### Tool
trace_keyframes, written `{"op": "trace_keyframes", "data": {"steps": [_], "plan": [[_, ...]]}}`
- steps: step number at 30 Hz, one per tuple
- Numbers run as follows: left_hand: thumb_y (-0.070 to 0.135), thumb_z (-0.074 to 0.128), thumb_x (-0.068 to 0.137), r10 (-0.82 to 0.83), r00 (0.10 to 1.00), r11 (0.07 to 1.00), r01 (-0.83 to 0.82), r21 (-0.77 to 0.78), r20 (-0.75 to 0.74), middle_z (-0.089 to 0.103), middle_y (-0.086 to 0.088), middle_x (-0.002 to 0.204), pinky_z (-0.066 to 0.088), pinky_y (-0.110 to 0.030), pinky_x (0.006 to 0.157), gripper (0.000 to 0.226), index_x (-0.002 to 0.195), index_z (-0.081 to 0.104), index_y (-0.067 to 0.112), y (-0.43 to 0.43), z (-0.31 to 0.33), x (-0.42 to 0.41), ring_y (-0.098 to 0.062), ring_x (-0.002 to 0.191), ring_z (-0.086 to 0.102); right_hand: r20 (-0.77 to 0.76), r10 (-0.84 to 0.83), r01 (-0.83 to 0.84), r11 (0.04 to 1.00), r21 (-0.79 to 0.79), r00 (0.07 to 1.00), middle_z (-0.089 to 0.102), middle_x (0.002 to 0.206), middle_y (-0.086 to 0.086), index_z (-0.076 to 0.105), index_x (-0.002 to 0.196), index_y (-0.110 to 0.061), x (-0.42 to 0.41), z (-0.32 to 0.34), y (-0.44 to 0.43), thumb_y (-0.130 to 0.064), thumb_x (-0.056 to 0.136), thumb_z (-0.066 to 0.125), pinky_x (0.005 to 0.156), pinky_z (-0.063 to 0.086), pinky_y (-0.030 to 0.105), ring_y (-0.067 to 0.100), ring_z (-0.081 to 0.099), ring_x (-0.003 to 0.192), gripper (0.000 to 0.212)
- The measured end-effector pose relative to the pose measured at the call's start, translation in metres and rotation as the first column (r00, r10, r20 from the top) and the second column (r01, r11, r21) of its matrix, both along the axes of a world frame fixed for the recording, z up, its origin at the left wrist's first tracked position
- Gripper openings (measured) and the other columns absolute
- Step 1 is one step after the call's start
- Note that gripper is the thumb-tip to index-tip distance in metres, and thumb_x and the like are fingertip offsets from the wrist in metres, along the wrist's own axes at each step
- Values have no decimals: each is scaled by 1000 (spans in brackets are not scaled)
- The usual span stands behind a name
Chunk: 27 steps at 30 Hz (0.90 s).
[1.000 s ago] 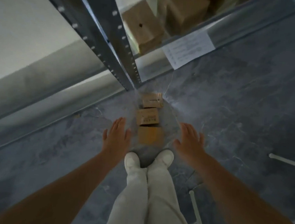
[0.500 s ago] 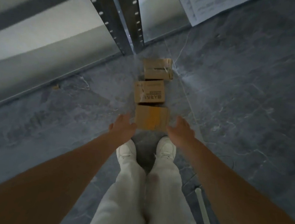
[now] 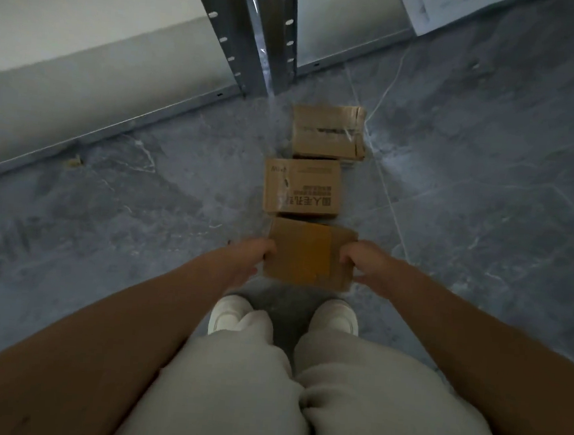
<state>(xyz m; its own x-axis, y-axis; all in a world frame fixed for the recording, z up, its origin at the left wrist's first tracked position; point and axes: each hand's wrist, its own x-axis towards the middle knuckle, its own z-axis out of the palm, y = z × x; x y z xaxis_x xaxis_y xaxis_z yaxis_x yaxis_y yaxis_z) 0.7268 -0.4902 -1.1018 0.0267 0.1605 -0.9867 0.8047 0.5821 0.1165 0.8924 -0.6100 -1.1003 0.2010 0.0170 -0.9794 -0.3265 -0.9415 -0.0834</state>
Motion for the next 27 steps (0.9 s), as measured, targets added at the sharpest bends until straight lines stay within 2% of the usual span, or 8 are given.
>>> {"op": "trace_keyframes", "data": {"steps": [5, 8, 10, 13, 15, 18, 22, 27], "plan": [[8, 49, 92, 118, 990, 993, -120, 25, 72, 51, -5, 126, 38, -34, 95, 28, 119, 53, 12, 5, 79, 7, -20, 119, 46, 34, -94, 93, 995, 33, 995, 52, 119, 14, 53, 123, -5, 9, 82, 16, -7, 93, 49, 104, 44, 45, 30, 50, 117, 30], [9, 48, 95, 217, 968, 968, -230, 98, 127, 53, -1, 110, 41, -36, 99, 25, 118, 51, 16, 6, 151, 9, -18, 106, 47, 87, -129, 117, 983, 139, 988, 56, 110, 12, 56, 122, -4, 12, 156, 25, -11, 94, 46, 96, 48, 42, 28, 55, 103, 31], [12, 49, 96, 247, 957, 949, -271, 164, 150, 52, 0, 98, 43, -35, 91, 29, 124, 49, 16, 8, 210, 7, -17, 96, 49, 122, -154, 128, 973, 194, 981, 58, 113, 12, 55, 126, -6, 12, 213, 31, -18, 96, 45, 99, 48, 47, 29, 57, 107, 34], [13, 49, 96, 271, 943, 925, -311, 220, 193, 54, -7, 107, 47, -40, 94, 27, 123, 51, 13, 16, 313, 2, -19, 96, 52, 149, -196, 147, 946, 289, 969, 59, 124, 13, 54, 128, -9, 14, 315, 43, -30, 101, 45, 99, 48, 54, 29, 57, 112, 35], [11, 50, 97, 283, 925, 904, -345, 251, 253, 57, -12, 113, 49, -42, 97, 24, 120, 55, 9, 26, 387, -5, -23, 102, 56, 166, -200, 135, 931, 339, 966, 60, 119, 9, 54, 126, -12, 18, 387, 51, -38, 100, 48, 90, 54, 52, 26, 59, 107, 37], [16, 49, 99, 243, 899, 876, -365, 315, 364, 63, -8, 111, 49, -38, 93, 18, 111, 61, 9, 38, 492, -24, -23, 106, 60, 173, -173, 78, 889, 451, 969, 65, 103, -1, 60, 98, -26, 17, 487, 59, -49, 98, 49, 68, 57, 40, 15, 63, 89, 26], [19, 48, 100, 294, 818, 728, -527, 439, 494, 62, -9, 98, 49, -37, 84, 18, 86, 59, 15, 37, 598, -41, -22, 94, 59, 209, -84, -46, 835, 549, 974, 59, 125, 5, 55, 129, -18, -2, 589, 67, -52, 97, 48, 96, 51, 49, 26, 58, 110, 47], [32, 52, 99, 286, 765, 470, -636, 611, 577, 58, -13, 88, 51, -46, 81, 28, 79, 55, 14, 25, 680, -66, -24, 86, 57, 257, -117, -106, 696, 710, 959, 55, 133, 7, 48, 137, -18, -37, 674, 77, -40, 95, 59, 98, 50, 51, 28, 57, 116, 49]]}}
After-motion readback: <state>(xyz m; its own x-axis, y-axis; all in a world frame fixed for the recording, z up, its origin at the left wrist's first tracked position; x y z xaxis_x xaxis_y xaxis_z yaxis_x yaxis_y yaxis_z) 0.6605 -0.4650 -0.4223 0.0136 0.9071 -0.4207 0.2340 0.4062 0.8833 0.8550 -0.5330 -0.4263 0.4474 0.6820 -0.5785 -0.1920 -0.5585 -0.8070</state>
